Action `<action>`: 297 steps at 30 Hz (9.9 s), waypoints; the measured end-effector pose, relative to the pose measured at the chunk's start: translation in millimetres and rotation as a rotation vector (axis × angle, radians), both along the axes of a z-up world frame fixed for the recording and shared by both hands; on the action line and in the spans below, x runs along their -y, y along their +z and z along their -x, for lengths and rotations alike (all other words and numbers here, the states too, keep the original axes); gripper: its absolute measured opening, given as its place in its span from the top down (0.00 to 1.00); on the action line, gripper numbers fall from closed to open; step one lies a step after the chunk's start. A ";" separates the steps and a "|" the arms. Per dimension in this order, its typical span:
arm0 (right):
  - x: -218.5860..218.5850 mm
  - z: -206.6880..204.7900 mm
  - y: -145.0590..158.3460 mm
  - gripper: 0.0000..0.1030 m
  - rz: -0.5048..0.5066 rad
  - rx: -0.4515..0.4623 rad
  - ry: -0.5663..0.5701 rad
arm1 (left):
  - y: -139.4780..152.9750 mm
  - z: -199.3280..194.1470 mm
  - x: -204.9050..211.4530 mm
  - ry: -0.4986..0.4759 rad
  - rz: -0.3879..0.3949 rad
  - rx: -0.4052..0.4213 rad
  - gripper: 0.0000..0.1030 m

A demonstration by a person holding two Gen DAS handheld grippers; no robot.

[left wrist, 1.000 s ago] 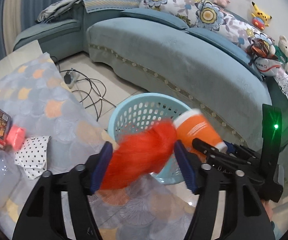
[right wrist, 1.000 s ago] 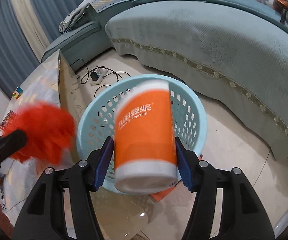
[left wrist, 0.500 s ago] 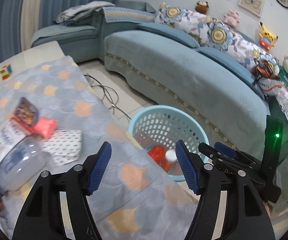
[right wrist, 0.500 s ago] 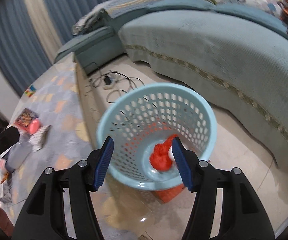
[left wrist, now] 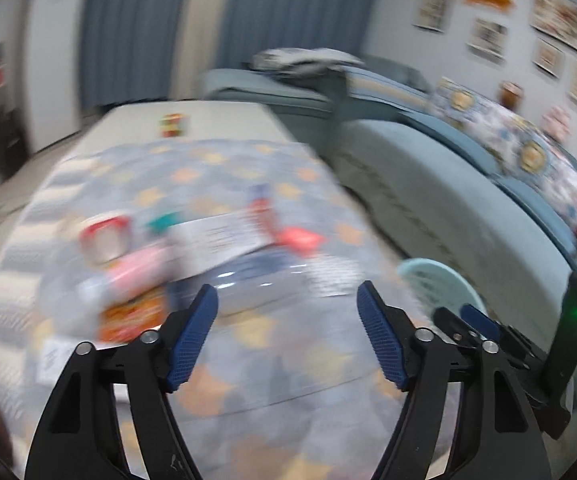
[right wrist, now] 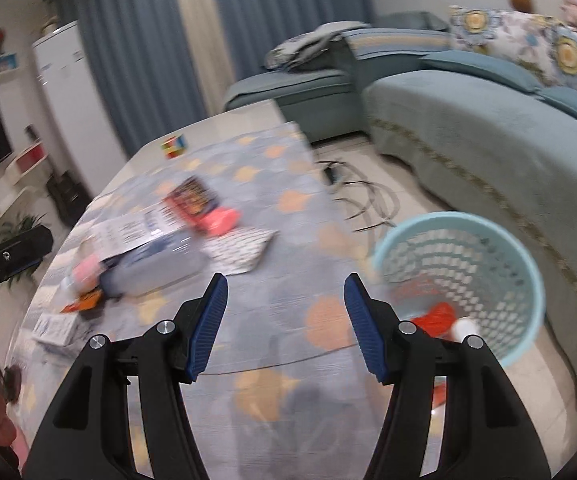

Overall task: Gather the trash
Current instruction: 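Grasp the white milk carton with the left tool while the right tool grasps the dotted paper, then drop the dotted paper into the blue basket with the right tool, then grasp the pink bottle with the left tool while the right tool grasps the clear water bottle, then carry both bottles to the blue basket and open both tools, then grasp the white milk carton on the table with the right tool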

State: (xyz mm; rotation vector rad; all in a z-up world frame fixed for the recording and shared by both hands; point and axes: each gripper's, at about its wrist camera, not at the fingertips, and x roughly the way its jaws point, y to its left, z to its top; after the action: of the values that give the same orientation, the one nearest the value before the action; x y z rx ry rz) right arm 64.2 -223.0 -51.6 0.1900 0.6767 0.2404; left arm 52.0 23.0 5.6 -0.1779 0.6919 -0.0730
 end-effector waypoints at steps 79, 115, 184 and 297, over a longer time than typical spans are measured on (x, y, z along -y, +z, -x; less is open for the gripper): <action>26.1 -63.8 15.7 0.98 0.040 0.040 0.043 | 10.7 14.8 -56.5 -0.001 0.028 -0.012 0.40; 186.4 -39.4 -68.1 0.54 -0.041 -0.239 -0.342 | -64.4 -101.0 173.8 -0.444 0.130 -0.175 0.31; -141.8 -26.5 -24.6 0.57 0.144 -0.200 0.729 | -89.5 -60.1 -146.3 0.009 0.060 -0.295 0.52; 8.0 -31.1 2.1 0.48 0.054 -0.033 -0.053 | -20.2 -47.2 -21.1 -0.075 0.096 -0.047 0.38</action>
State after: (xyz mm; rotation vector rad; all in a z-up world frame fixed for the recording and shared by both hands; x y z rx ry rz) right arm 95.2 -230.9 -49.6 0.1601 0.7089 0.1681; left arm 99.2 44.1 -14.5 -0.2459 0.7424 -0.1748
